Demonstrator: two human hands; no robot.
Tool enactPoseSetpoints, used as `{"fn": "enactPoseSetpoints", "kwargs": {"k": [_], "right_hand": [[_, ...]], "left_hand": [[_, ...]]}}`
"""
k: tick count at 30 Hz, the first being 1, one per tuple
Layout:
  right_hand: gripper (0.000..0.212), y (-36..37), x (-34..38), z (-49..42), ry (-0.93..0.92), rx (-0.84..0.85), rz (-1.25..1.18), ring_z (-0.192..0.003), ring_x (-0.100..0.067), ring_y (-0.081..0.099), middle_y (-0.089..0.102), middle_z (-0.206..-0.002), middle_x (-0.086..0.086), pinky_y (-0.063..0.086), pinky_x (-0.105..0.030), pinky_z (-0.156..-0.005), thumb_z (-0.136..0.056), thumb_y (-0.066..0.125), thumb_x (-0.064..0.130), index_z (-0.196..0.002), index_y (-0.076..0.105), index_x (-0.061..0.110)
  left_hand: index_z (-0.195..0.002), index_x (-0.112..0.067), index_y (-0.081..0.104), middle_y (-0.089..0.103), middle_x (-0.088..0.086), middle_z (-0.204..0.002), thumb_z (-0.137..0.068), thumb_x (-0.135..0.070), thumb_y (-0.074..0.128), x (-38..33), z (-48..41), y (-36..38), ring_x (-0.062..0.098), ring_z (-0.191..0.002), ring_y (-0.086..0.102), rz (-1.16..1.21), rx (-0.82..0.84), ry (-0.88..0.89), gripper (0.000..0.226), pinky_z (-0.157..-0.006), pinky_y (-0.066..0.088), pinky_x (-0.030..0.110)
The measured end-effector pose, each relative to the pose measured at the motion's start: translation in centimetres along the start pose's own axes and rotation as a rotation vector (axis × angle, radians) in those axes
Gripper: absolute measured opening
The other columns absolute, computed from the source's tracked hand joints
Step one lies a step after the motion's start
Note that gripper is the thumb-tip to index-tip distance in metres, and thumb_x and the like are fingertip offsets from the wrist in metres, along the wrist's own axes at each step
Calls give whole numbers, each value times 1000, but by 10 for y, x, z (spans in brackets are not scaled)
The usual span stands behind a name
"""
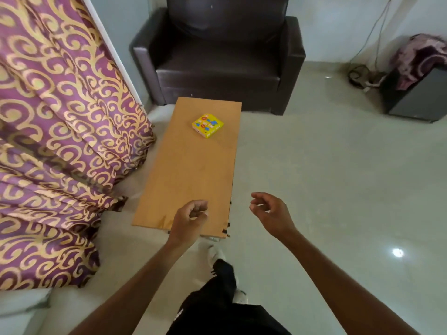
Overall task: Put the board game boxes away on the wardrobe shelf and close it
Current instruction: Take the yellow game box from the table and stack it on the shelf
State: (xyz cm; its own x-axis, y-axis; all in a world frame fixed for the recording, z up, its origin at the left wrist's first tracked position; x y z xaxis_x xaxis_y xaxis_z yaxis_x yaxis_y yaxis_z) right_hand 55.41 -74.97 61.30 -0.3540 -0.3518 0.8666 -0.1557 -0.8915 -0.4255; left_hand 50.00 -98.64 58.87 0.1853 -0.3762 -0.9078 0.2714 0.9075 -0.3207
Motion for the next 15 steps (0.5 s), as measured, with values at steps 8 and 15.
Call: {"fn": "enactPoseSetpoints", "kwargs": {"k": [8, 15], "right_hand": [[28, -7, 27, -176, -19, 59, 12, -76, 2, 65, 70, -95, 5, 47, -5, -64, -87, 65, 19, -115, 66, 19], [28, 2, 50, -307, 18, 126, 71, -74, -10, 66, 71, -90, -2, 47, -10, -66, -84, 67, 14, -112, 67, 12]], "left_hand": [[-112, -14, 67, 70, -3, -102, -86, -5, 65, -31, -163, 5, 8, -87, 64, -75, -62, 9, 27, -75, 48, 14], [-106, -16, 66, 68, -1, -97, -84, -3, 65, -56, -275, 7, -1, -73, 59, -28, -179, -85, 25, -69, 45, 14]]}}
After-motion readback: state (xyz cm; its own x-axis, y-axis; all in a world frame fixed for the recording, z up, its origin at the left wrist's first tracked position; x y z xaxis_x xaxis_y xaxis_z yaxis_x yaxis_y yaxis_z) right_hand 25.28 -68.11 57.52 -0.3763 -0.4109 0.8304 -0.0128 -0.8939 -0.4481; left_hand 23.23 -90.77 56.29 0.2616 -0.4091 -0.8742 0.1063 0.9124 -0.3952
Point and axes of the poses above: each hand's wrist, its own z-axis away from the middle knuckle, its own y-axis out of the palm, x = y × z, the point moved 2 cm from there along -z, towards the middle knuckle
